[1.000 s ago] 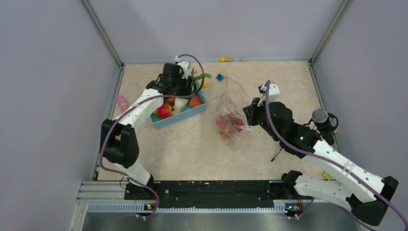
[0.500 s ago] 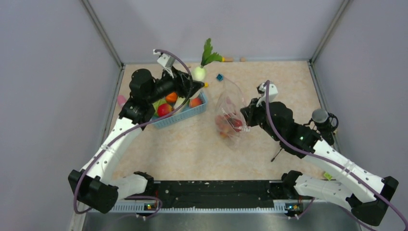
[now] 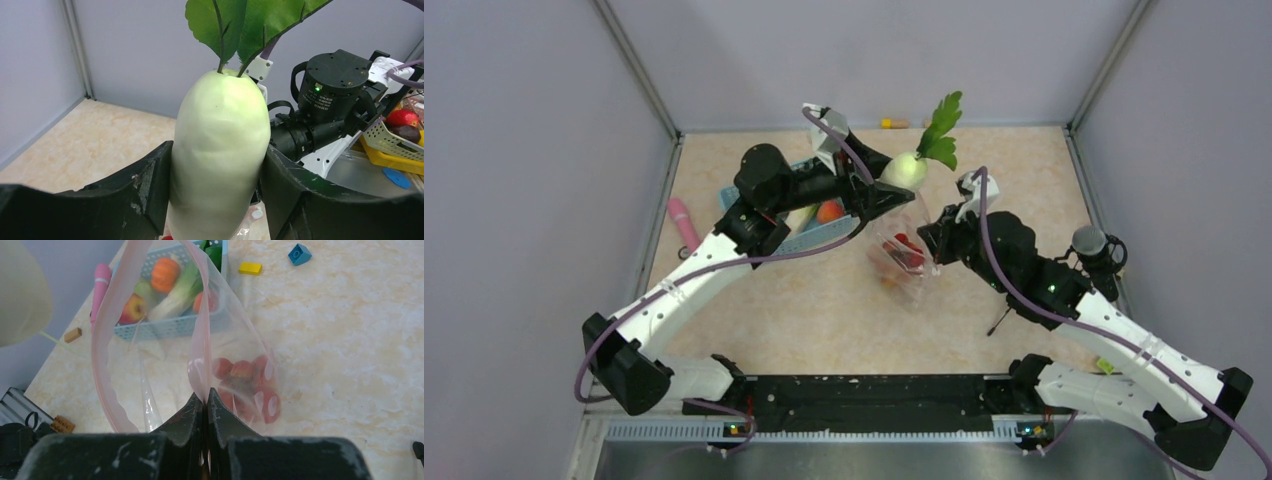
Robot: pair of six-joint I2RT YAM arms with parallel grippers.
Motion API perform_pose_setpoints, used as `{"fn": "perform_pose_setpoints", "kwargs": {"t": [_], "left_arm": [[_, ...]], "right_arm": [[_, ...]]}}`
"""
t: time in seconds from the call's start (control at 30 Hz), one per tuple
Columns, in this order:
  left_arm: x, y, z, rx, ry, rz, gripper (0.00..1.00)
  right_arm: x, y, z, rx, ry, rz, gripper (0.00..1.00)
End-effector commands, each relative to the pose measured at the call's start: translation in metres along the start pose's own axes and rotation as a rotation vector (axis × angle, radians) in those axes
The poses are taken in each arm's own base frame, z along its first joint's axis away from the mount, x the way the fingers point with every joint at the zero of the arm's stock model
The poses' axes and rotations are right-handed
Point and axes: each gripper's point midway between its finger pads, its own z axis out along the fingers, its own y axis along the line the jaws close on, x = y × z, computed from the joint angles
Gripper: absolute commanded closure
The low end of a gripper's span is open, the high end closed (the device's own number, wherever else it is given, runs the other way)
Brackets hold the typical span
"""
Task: Place the food in the zip-top bag and seal the zipper
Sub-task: Place the fake vegetable in the zipper food storage bag.
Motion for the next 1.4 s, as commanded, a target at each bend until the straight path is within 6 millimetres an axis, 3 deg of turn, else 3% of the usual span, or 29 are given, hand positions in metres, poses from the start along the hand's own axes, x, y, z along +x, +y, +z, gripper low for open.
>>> {"fn": "perform_pose_setpoints", "kwargs": {"t": [0.0, 0.17, 0.33, 0.47, 0.6, 0.8, 0.87, 1.1, 1.27, 1.37], "left_arm": [[-0.026, -0.005, 0.016, 0.039, -0.096, 0.081, 1.00], [-0.011, 0.008, 0.030, 0.037, -0.072, 0.052, 1.00], [0.017, 0.011, 0.037, 0.049, -0.018, 0.035, 0.99], [0.028, 0.017, 0.034, 0.012, -0.005, 0.042, 0.97], [0.038, 0.015, 0.028, 0.002, 0.008, 0.059, 0.86], [0.049, 0.018, 0.023, -0.032, 0.018, 0.072, 0.83], [0.051, 0.020, 0.022, -0.039, 0.023, 0.072, 0.75], [0.052, 0.018, 0.020, -0.048, 0.039, 0.071, 0.24], [0.049, 0.012, 0.015, -0.039, 0.039, 0.077, 0.11], [0.047, 0.009, 0.013, -0.036, 0.037, 0.080, 0.08]], "right_arm": [[-0.018, 0.007, -0.005, -0.041, -0.069, 0.041, 1.00], [-0.020, 0.006, -0.008, -0.044, -0.081, 0.047, 1.00], [-0.020, 0.004, -0.010, -0.039, -0.094, 0.049, 1.00], [-0.021, 0.004, -0.011, -0.039, -0.097, 0.049, 1.00], [-0.021, 0.004, -0.010, -0.036, -0.098, 0.049, 1.00], [-0.023, 0.004, -0.010, -0.035, -0.102, 0.050, 1.00], [-0.023, 0.004, -0.010, -0.034, -0.104, 0.050, 1.00], [-0.023, 0.003, -0.009, -0.031, -0.102, 0.045, 1.00], [-0.023, 0.002, -0.009, -0.024, -0.103, 0.044, 1.00], [-0.024, 0.002, -0.010, -0.023, -0.106, 0.043, 1.00]]}}
